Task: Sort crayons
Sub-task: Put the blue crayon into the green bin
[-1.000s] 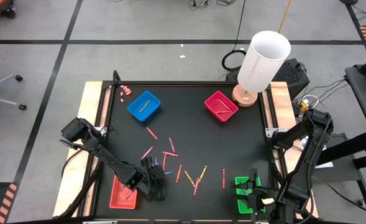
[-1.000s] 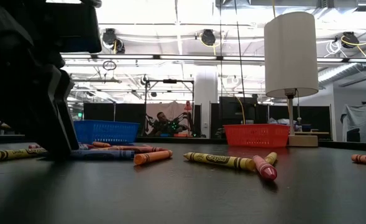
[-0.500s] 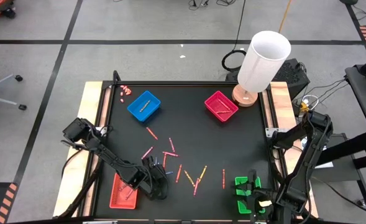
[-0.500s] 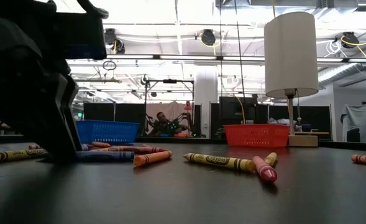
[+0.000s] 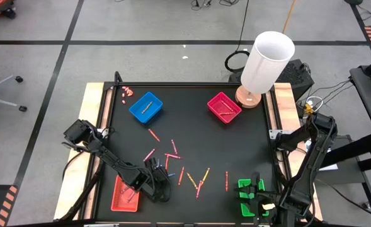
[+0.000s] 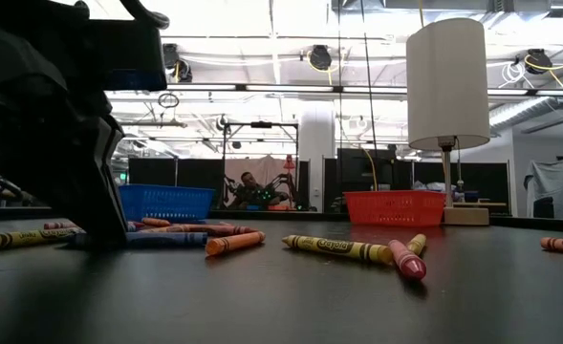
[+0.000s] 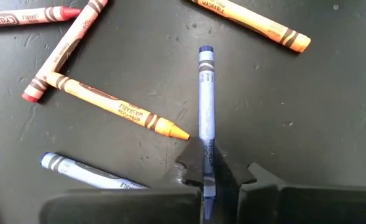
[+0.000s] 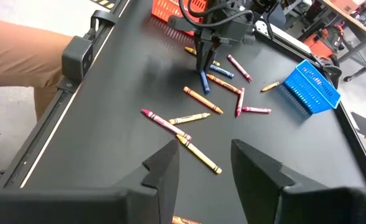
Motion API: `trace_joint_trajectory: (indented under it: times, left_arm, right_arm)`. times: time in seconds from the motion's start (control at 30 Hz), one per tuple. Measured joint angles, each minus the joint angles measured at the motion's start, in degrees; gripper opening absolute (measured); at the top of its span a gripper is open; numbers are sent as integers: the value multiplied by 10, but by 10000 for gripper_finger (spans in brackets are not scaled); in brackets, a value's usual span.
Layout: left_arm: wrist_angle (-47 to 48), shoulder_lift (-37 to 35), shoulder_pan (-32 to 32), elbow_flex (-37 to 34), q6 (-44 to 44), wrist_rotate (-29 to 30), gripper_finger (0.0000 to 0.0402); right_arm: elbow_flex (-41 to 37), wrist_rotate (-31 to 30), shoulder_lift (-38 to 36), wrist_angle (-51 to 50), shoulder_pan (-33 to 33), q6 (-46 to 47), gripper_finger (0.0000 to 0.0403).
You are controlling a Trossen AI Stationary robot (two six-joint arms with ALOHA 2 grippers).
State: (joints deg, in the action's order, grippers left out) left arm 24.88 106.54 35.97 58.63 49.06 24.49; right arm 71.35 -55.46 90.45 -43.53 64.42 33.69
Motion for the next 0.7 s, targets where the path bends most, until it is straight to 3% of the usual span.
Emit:
trace_joint_trajectory:
  times: [0.7]
  left_arm:
    - [18, 3, -14, 84, -79, -36, 7]
  right_arm:
    - [0, -4, 41, 12, -51, -19, 130]
